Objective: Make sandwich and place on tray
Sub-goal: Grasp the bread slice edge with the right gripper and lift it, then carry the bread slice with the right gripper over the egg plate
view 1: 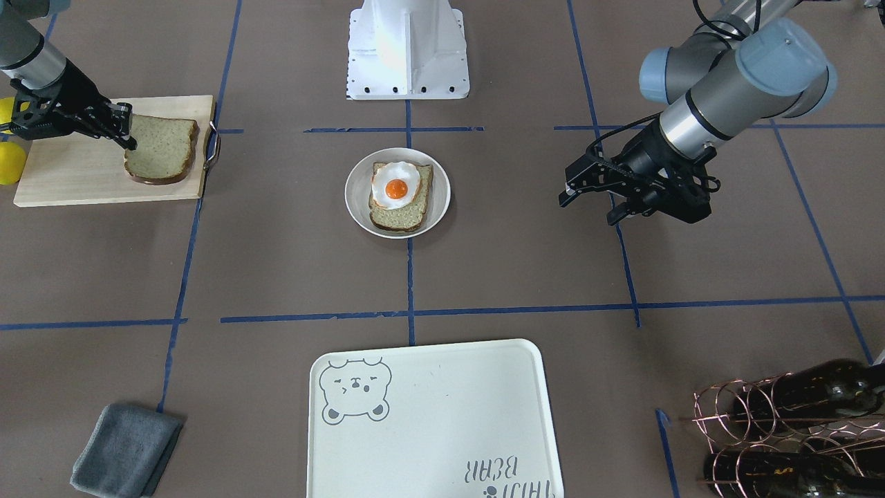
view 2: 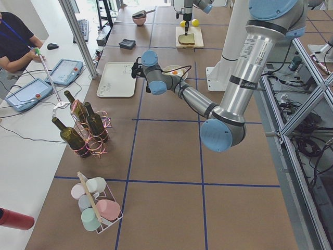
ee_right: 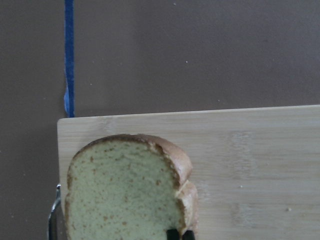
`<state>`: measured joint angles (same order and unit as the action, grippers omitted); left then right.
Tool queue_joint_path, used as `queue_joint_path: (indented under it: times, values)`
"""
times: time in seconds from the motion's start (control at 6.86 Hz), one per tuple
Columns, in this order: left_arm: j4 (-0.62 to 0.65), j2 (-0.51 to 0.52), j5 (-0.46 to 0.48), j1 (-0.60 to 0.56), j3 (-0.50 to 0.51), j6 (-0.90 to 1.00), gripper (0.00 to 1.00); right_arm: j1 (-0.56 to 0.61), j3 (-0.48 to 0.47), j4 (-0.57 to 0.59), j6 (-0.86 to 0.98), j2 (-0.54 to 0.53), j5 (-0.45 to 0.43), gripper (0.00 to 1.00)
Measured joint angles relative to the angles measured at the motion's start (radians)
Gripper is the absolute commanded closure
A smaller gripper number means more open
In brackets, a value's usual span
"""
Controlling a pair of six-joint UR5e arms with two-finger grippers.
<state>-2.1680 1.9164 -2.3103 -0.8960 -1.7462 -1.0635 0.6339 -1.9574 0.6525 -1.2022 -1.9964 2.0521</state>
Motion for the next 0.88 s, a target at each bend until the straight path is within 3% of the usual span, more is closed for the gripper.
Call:
queue_joint_path:
  times: [0.29, 0.88]
  values:
    - [-0.008, 0.013, 0.041, 0.035, 0.0, -0.018, 0.0, 0.012, 0.011, -0.13, -0.041, -0.001, 0.009, 1.0]
    - [-0.042, 0.052, 0.141, 0.134, 0.002, -0.097, 0.0, 0.036, 0.106, -0.516, -0.26, 0.076, 0.008, 1.0]
